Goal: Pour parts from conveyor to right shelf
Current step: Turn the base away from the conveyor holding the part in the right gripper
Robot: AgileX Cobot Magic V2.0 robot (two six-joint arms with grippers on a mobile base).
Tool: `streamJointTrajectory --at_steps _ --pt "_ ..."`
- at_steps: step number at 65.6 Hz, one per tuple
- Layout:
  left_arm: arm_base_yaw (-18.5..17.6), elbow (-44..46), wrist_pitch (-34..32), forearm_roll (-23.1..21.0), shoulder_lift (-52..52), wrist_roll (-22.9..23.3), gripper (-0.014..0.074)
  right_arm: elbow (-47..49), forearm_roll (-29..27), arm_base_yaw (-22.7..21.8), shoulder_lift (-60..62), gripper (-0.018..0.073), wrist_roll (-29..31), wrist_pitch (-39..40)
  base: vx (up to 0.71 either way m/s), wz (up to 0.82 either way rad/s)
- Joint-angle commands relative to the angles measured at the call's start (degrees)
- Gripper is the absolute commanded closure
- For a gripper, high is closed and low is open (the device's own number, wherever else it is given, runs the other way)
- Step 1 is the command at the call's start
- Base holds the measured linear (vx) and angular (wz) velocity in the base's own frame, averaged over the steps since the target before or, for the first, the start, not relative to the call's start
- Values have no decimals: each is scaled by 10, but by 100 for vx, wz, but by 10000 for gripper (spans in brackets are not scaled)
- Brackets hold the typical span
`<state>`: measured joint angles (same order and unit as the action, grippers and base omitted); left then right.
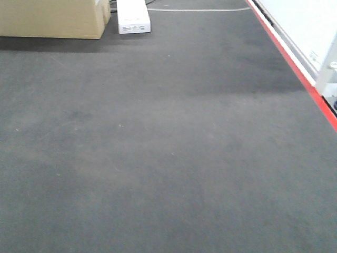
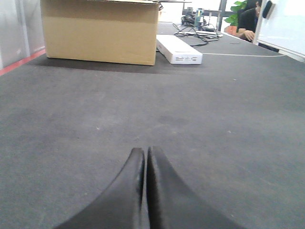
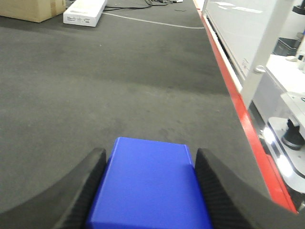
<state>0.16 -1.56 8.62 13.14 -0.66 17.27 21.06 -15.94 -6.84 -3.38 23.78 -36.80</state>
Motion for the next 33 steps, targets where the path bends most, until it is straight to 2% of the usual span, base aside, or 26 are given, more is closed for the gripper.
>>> streamJointTrajectory --at_steps 1,20,33 --pt "-4 11 -44 0 -6 2 603 15 -5 0 -8 564 1 43 -12 -13" --pt "-4 11 -44 0 -6 2 603 15 -5 0 -8 564 1 43 -19 -13" --pt "-3 11 -44 0 -6 2 603 15 -5 0 -8 564 1 43 -27 -28"
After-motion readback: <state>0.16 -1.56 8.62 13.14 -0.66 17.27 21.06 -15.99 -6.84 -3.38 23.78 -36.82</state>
